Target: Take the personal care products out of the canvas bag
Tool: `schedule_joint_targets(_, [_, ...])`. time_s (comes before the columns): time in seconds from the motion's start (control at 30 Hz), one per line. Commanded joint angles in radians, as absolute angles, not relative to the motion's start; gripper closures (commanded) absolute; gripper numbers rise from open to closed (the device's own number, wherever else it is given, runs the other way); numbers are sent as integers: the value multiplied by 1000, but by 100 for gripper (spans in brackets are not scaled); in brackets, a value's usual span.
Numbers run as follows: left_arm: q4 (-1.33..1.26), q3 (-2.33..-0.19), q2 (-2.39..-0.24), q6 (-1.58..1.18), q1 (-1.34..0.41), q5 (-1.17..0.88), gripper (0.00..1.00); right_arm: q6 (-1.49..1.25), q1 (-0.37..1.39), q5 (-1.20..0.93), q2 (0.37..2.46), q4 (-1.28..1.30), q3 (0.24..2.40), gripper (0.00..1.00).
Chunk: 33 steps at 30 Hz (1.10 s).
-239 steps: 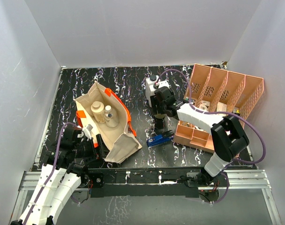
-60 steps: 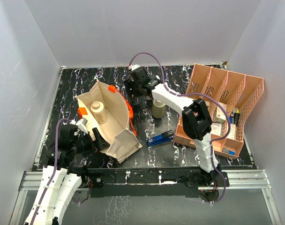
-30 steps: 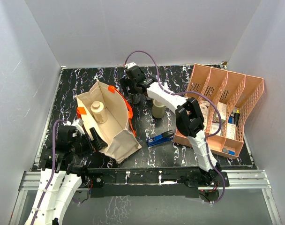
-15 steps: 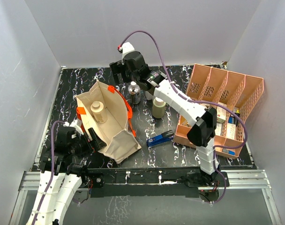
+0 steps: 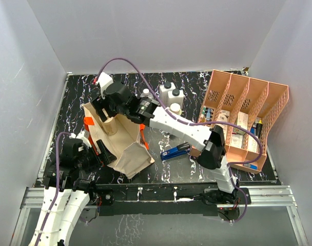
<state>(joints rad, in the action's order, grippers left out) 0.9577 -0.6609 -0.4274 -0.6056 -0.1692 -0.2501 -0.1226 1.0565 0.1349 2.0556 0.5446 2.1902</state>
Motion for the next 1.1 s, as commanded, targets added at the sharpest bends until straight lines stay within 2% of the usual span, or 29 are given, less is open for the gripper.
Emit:
schedule_joint_targets(0.0, [964,-673,-420,-598,-162,-239,11,-102,1041,168,2118,497,2215,30])
schedule_joint_targets(0.33, [960,-671,-417,-594,-162,-245,11,-99,1042,204,2232,515,2205,31])
schedule_joint_targets(0.67, [959,-670,-410,-595,-163,-247,10,-102,1042,199,2324,520,2225,10])
schedule_joint_targets(1.07, [962,-672,-410,-594,-163,-245,10,-80,1040,230,2453,448,2289,9])
